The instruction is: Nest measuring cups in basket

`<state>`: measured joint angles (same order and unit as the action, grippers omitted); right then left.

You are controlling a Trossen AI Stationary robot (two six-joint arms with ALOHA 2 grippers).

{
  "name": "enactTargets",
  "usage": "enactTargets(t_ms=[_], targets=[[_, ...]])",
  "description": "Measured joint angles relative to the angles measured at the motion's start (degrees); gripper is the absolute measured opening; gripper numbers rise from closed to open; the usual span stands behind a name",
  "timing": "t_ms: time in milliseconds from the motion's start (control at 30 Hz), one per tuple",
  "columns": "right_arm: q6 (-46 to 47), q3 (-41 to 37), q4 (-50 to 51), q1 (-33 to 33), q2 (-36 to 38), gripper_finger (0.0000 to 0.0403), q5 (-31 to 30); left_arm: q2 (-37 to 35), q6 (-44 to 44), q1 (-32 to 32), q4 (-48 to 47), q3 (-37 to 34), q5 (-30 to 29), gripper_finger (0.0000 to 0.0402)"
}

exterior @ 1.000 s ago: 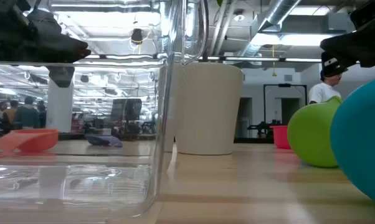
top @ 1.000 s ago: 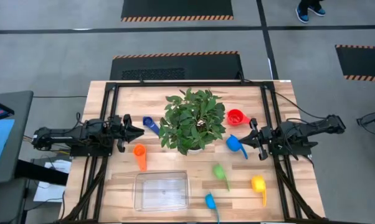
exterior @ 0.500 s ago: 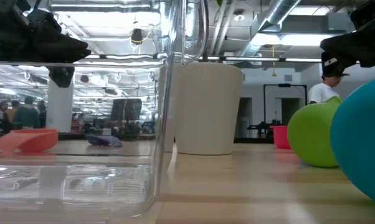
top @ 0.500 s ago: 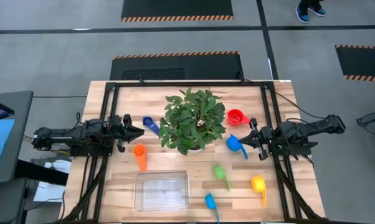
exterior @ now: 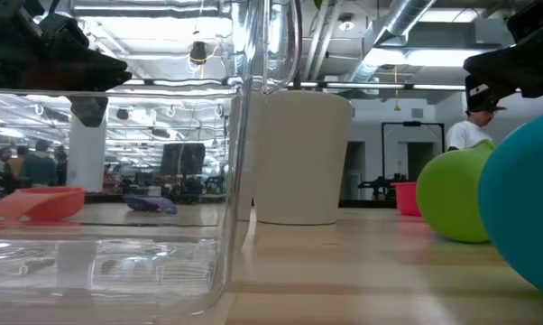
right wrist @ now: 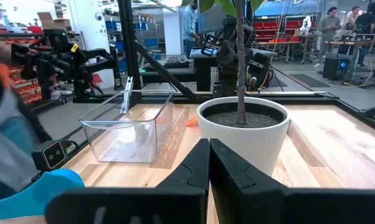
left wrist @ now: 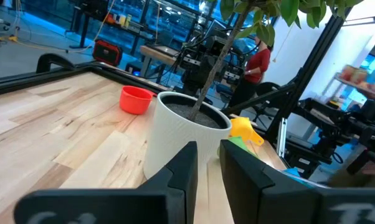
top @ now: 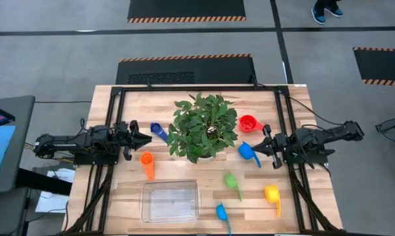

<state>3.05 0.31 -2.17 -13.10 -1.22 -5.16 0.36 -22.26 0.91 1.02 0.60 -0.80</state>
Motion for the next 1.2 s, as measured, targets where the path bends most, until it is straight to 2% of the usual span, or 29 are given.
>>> enactTargets(t_ms=[233, 567, 767, 833, 933, 1000, 1100, 1200], targets=[[-4.8, 0.0, -0.1, 0.1, 0.0, 0.0033, 0.0, 0.0, -1.2, 0.0, 0.1, 0.0, -0.6, 0.0059], [-3.7, 0.0, -1.7, 0.0, 0.0, 0.0033, 0.0, 0.0, -3.6, 0.0, 1.1, 0.0, -5.3, 0.0059], [14.6, 0.0, -14.3, 0.1, 0.0, 0.0033, 0.0, 0.0, -10.7, 0.0, 1.6, 0.0, -6.1, 0.0059], [14.2, 0.0, -20.0, 0.1, 0.0, 0.0033, -0.1, 0.0, -13.2, 0.0, 1.8, 0.0, -6.1, 0.0059], [7.3, 0.0, -28.5, 0.1, 0.0, 0.0033, -1.1, 0.0, -14.1, 0.0, 4.0, 0.0, -7.0, 0.0059], [4.4, 0.2, -30.8, 0.1, 0.1, 0.0033, -1.3, 0.0, -13.1, 0.0, 5.2, 0.0, -7.3, 0.0059], [2.0, 0.6, -29.8, 0.1, -0.1, 0.0033, -4.1, 0.0, -11.7, 0.0, 5.0, 0.0, -7.6, 0.0059], [3.7, 4.8, -28.1, 0.1, 0.0, 0.0032, -12.2, 0.0, -12.4, 0.0, 5.1, 0.0, -8.4, 0.0059]])
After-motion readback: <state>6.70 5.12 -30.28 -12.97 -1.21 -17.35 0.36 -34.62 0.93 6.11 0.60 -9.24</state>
